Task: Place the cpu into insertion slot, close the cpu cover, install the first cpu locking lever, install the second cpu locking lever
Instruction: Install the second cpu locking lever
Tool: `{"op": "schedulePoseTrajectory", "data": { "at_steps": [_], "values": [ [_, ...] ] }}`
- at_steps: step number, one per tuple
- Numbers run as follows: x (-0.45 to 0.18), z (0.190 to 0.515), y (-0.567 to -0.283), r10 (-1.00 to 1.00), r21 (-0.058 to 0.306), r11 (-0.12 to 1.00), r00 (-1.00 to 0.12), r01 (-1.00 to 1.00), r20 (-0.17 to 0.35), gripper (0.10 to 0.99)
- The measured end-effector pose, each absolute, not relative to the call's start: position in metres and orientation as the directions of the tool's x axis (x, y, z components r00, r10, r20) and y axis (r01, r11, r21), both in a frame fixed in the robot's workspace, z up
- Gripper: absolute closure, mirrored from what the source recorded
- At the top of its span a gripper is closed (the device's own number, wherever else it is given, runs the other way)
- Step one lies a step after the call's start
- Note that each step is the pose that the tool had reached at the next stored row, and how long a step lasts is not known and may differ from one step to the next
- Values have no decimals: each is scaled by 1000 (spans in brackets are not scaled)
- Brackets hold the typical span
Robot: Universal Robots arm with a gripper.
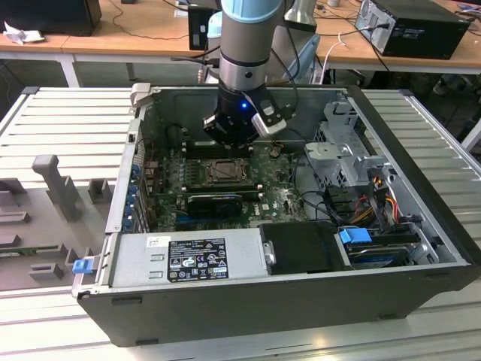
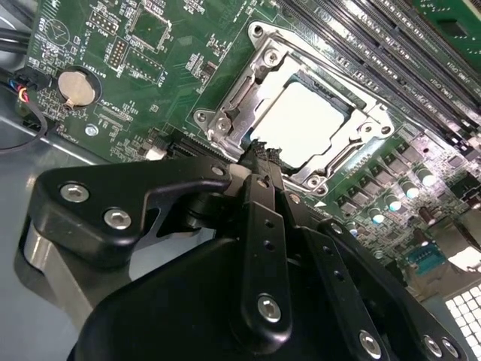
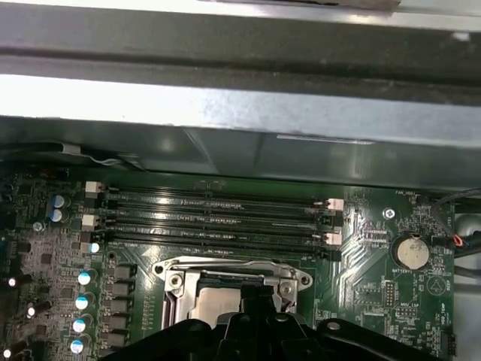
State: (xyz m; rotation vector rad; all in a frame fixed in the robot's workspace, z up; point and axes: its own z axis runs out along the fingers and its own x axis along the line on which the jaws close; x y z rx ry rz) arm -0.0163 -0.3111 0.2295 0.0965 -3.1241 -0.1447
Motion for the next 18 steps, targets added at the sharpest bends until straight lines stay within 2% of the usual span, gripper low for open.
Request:
{"op": "schedulePoseTrajectory", "data": {
  "at_steps": [18],
  "values": [
    [-16, 233, -324, -62, 93, 994, -998, -61, 10, 980]
  ]
}}
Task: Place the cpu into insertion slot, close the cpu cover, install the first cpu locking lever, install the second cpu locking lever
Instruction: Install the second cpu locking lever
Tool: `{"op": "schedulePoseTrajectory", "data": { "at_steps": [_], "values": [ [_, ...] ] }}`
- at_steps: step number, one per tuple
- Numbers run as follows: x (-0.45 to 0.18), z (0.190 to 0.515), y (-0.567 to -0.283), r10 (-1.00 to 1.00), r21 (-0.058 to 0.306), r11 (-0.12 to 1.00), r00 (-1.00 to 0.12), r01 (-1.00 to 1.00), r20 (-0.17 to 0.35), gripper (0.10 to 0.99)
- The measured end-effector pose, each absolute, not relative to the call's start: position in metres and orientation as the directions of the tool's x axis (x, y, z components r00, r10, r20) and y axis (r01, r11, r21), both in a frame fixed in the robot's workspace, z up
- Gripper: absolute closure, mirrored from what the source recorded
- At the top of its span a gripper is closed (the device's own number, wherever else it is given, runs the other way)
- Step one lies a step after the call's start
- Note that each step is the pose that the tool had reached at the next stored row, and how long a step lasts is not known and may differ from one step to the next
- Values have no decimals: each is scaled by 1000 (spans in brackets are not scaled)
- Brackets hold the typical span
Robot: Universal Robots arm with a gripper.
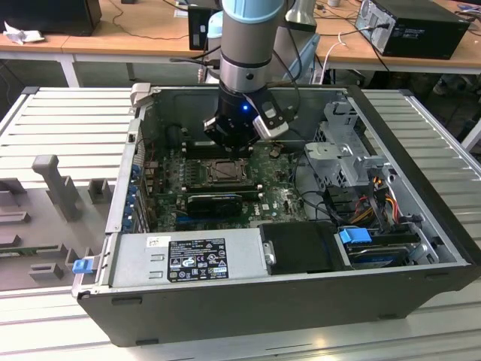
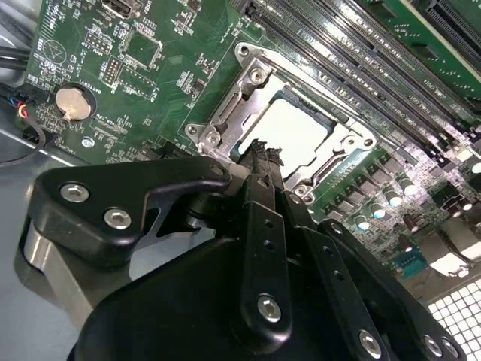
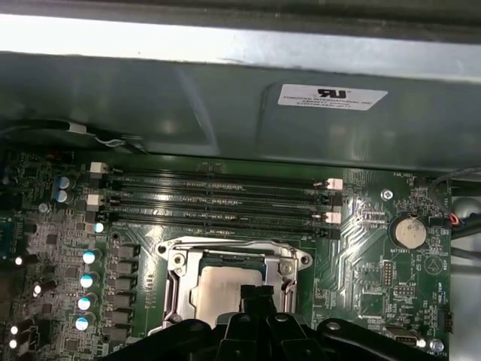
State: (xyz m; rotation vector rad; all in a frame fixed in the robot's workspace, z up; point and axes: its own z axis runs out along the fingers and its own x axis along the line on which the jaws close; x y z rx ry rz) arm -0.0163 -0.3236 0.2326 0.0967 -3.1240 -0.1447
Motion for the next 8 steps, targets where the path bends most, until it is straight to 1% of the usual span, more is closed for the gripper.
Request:
{"op": "schedulePoseTrajectory", "data": {
  "at_steps": [4, 8],
  "values": [
    [-16, 233, -327, -62, 93, 994, -998, -61, 10, 980],
    [-16, 233, -337, -62, 93, 994, -998, -61, 10, 980]
  ]
}}
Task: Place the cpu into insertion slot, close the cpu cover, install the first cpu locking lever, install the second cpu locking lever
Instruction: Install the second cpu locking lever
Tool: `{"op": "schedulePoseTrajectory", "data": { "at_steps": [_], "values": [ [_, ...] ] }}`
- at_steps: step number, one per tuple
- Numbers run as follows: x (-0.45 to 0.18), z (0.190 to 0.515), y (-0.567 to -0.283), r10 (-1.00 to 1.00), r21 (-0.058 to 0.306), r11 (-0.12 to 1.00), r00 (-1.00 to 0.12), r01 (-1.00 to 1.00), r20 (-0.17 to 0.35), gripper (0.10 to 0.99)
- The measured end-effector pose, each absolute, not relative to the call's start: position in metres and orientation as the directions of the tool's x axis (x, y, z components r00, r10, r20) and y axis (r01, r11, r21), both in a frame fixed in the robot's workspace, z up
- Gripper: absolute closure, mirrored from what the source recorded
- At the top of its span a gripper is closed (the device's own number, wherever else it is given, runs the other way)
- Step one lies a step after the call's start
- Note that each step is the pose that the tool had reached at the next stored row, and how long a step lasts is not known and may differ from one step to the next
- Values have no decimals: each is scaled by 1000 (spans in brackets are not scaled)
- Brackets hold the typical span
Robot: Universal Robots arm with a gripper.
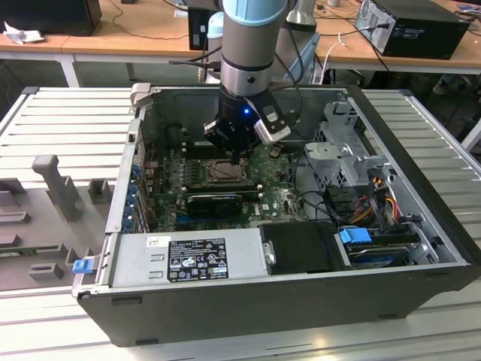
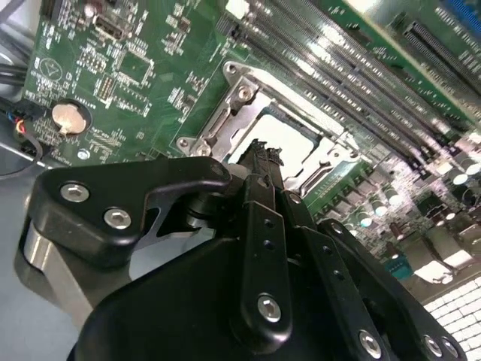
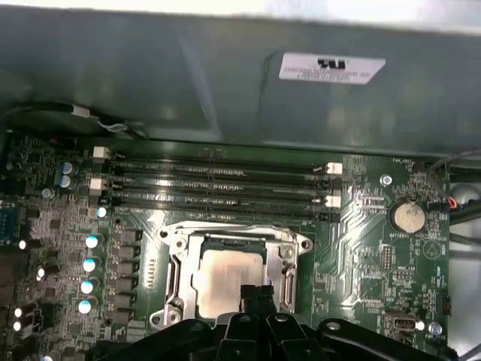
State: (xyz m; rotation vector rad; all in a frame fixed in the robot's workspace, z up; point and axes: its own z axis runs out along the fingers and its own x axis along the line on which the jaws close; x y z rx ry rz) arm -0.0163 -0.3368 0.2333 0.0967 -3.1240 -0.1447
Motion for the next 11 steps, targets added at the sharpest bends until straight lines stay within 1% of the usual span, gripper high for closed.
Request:
{"op": "schedulePoseTrajectory", "data": {
  "at_steps": [6, 11],
  "values": [
    [-16, 233, -354, -62, 103, 993, -998, -60, 16, 980],
    [-16, 236, -357, -63, 103, 993, -998, -61, 16, 980]
  ]
}}
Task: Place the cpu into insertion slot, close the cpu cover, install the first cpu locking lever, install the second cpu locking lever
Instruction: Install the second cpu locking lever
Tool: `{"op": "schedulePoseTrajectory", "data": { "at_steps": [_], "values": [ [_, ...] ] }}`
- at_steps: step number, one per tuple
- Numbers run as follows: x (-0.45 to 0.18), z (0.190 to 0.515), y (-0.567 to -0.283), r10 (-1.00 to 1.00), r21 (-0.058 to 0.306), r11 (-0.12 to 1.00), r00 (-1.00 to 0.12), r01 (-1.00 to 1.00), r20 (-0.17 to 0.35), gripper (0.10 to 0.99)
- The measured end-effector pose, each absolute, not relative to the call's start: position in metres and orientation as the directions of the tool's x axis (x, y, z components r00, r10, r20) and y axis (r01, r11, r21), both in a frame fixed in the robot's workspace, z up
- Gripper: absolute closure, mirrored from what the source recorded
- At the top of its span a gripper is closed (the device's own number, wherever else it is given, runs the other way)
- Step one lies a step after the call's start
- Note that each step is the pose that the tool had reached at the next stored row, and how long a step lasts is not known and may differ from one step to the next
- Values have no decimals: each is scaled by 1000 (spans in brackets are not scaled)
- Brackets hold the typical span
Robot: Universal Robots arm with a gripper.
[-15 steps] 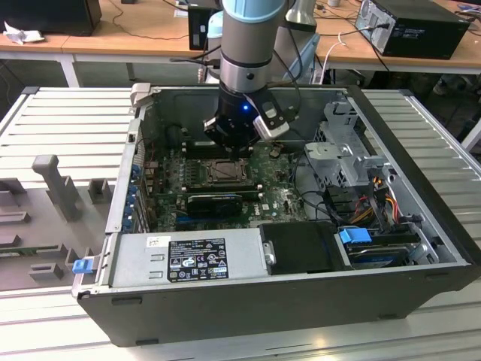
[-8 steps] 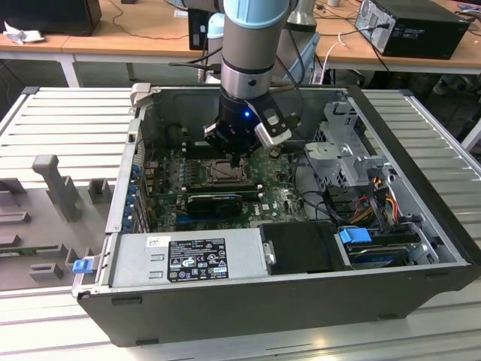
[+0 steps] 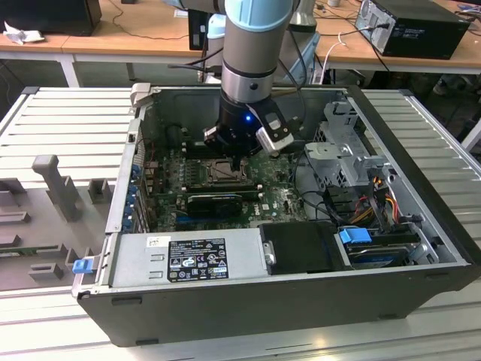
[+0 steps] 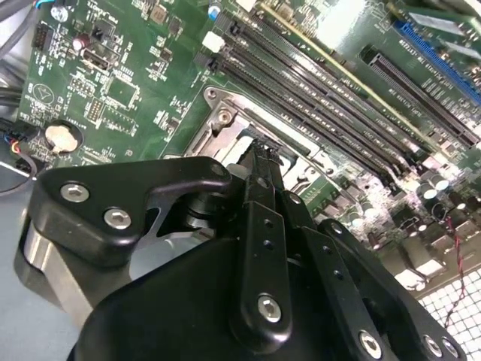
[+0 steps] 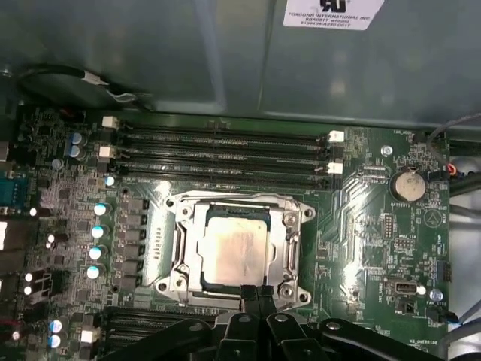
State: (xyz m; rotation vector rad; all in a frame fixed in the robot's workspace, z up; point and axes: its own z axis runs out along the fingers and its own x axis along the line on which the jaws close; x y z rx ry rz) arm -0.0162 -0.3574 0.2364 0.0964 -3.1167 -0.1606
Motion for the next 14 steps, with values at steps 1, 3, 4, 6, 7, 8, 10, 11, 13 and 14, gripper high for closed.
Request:
{"op": "schedulePoseTrajectory", "data": {
  "at_steps": [1, 3, 4, 6, 7, 8, 10, 11, 13, 14],
  "values": [
    [-16, 236, -360, -62, 103, 993, -998, -60, 16, 980],
    [-16, 236, -363, -62, 103, 993, -998, -61, 16, 980],
    [-16, 236, -365, -62, 103, 993, -998, -61, 16, 980],
    [-16, 236, -368, -62, 103, 993, -998, -60, 16, 980],
    [-16, 236, -370, -62, 103, 993, -998, -60, 16, 980],
    [-16, 236, -372, -62, 103, 993, -998, -60, 16, 980],
    [-16, 236, -377, -62, 103, 993, -998, -60, 16, 980],
    [-16, 236, -379, -62, 103, 993, -998, -60, 16, 980],
    [-16, 236, -383, -63, 103, 993, -998, -61, 16, 980],
    [-16, 236, -385, -63, 104, 993, -998, -61, 16, 980]
  ]
}}
